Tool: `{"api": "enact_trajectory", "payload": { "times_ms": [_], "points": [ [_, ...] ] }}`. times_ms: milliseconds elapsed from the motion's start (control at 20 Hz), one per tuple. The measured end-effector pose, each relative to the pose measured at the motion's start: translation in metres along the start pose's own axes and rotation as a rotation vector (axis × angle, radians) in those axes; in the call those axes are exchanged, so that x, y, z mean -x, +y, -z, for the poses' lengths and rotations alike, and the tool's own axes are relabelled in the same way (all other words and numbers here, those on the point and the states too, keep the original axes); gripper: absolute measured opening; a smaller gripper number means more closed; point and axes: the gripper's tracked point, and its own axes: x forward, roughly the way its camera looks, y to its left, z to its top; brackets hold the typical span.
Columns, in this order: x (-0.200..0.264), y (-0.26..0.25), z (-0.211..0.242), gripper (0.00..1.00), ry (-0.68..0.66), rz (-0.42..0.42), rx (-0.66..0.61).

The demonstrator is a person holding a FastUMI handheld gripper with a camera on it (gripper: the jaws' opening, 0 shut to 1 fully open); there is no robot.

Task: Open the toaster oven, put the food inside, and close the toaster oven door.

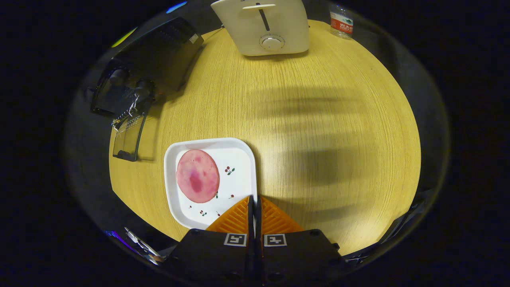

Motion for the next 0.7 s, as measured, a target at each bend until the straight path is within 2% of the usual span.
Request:
{"api": "enact_trajectory", "payload": {
  "times_ms": [150, 300, 700],
  "points": [
    [0.000, 0.001, 0.002, 0.01, 0.015, -0.030, -0.025],
    [0.004, 0.010, 0.005, 0.01, -0.007, -0.068, -0.118],
    [0.042, 0.051, 0.013, 0.01, -0.176, -0.134, -0.222]
  ]
}}
